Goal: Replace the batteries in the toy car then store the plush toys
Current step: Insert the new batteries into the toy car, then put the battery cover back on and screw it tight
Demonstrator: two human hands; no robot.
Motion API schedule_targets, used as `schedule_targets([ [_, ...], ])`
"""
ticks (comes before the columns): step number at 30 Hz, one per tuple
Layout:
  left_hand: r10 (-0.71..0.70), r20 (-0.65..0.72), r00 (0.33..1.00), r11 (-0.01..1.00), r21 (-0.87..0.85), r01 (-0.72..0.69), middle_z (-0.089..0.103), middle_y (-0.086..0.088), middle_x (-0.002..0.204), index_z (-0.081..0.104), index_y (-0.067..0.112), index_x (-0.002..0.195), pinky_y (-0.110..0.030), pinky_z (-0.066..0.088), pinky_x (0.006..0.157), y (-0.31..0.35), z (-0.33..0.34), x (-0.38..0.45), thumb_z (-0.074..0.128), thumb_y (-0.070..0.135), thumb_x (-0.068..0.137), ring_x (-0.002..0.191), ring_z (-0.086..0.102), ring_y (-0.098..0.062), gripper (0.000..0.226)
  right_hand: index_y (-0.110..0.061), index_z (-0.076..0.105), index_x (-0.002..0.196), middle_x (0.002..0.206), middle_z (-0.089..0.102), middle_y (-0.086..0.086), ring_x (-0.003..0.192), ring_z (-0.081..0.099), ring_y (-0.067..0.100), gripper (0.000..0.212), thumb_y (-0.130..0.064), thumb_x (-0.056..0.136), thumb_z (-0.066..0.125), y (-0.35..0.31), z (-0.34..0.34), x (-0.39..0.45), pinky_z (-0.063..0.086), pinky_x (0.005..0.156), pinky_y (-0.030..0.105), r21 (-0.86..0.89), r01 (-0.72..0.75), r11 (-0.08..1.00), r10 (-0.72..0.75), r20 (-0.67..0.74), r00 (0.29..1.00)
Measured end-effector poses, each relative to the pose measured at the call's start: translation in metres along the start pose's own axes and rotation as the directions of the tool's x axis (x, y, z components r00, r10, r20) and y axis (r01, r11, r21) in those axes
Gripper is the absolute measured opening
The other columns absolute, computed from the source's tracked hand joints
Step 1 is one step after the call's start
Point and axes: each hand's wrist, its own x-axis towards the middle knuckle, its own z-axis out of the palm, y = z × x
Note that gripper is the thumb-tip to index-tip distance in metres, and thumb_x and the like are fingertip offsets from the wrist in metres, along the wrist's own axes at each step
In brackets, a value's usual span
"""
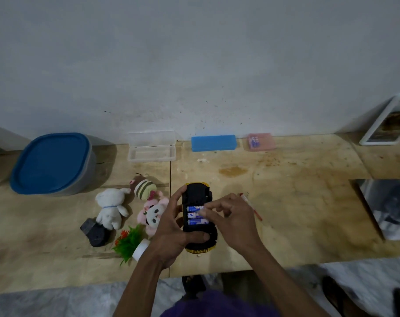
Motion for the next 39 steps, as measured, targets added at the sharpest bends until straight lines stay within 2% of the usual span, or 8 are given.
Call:
schedule_targets([
  [5,-0.083,-0.084,0.993,0.996,0.013,0.085,0.059,-0.003,0.134,0.050,0.056,0.134,-0.055,0.060,0.086,-0.012,-0.003,0.014,0.096,0.004,0.037,0.115,0.065,-0.031,0.119,-0.012,0.077,0.097,0.094,0.071,0.006,0.085,0.066,0.018,0.012,-0.016,0.086,0.077,0.077,-0.033,0.039,0.042,0.068,0.008,-0.167,-0.224,0.960,0.176,-0.260,0.949],
  [9,-0.133,-0.118,0.984,0.991,0.020,0.136,0.060,-0.001,0.132,0.048,0.052,0.138,-0.058,0.058,0.088,-0.018,0.002,0.022,0.095,0.004,0.034,0.115,0.065,-0.032,0.123,-0.025,0.071,0.114,0.111,0.065,0.007,0.112,0.056,0.031,0.029,-0.033,0.087,0.071,0.127,-0.035,0.056,0.050,0.085,0.038,-0.520,-0.286,0.805,0.285,-0.083,0.955],
  [14,-0.159,-0.133,0.978,0.986,0.020,0.163,0.059,0.005,0.133,0.046,0.049,0.141,-0.055,0.059,0.089,-0.016,0.010,0.034,0.095,0.005,0.036,0.117,0.064,-0.028,0.123,-0.035,0.059,0.124,0.127,0.048,-0.003,0.121,0.039,0.025,0.049,-0.053,0.081,0.071,0.146,-0.024,0.067,0.036,0.097,0.038,-0.754,-0.111,0.647,0.251,0.073,0.965],
  [22,-0.176,-0.163,0.971,0.984,0.009,0.180,0.060,-0.002,0.131,0.048,0.051,0.138,-0.052,0.060,0.089,-0.016,0.016,0.037,0.094,0.000,0.040,0.119,0.062,-0.031,0.120,-0.041,0.059,0.121,0.124,0.045,-0.003,0.115,0.037,0.025,0.051,-0.061,0.076,0.071,0.158,-0.020,0.077,0.032,0.094,0.038,-0.827,0.000,0.563,0.201,0.136,0.970],
  [27,-0.168,-0.168,0.971,0.985,-0.006,0.170,0.059,-0.009,0.133,0.047,0.049,0.139,-0.052,0.061,0.086,-0.017,0.016,0.031,0.093,-0.003,0.041,0.118,0.062,-0.034,0.120,-0.035,0.062,0.118,0.125,0.050,-0.005,0.118,0.039,0.024,0.048,-0.054,0.076,0.074,0.154,-0.018,0.081,0.032,0.095,0.037,-0.793,-0.031,0.608,0.215,0.127,0.968],
  [32,-0.147,-0.183,0.972,0.989,-0.014,0.147,0.061,-0.007,0.130,0.045,0.045,0.142,-0.045,0.062,0.080,-0.014,0.012,0.020,0.091,-0.009,0.044,0.113,0.066,-0.029,0.121,-0.029,0.069,0.087,0.096,0.067,-0.005,0.106,0.055,0.023,0.011,-0.039,0.086,0.070,0.151,-0.016,0.076,0.043,0.090,0.040,-0.670,-0.075,0.738,0.173,0.080,0.982],
  [36,-0.130,-0.179,0.975,0.991,-0.014,0.130,0.067,-0.004,0.124,0.049,0.048,0.137,-0.044,0.061,0.078,-0.013,0.006,0.011,0.089,-0.018,0.048,0.107,0.070,-0.028,0.118,-0.044,0.056,0.061,0.071,0.063,-0.012,0.072,0.061,0.004,0.035,-0.026,0.079,0.081,0.142,-0.015,0.067,0.048,0.067,0.029,-0.287,-0.164,0.944,0.198,0.095,0.976],
  [39,-0.117,-0.165,0.979,0.993,-0.024,0.115,0.064,-0.005,0.128,0.051,0.054,0.133,-0.053,0.061,0.084,-0.008,0.002,0.003,0.089,-0.014,0.048,0.114,0.066,-0.035,0.115,-0.025,0.069,0.071,0.070,0.066,-0.014,0.065,0.059,-0.008,0.016,-0.018,0.081,0.081,0.111,-0.019,0.063,0.041,0.060,0.010,-0.089,-0.139,0.986,0.141,0.013,0.990],
])
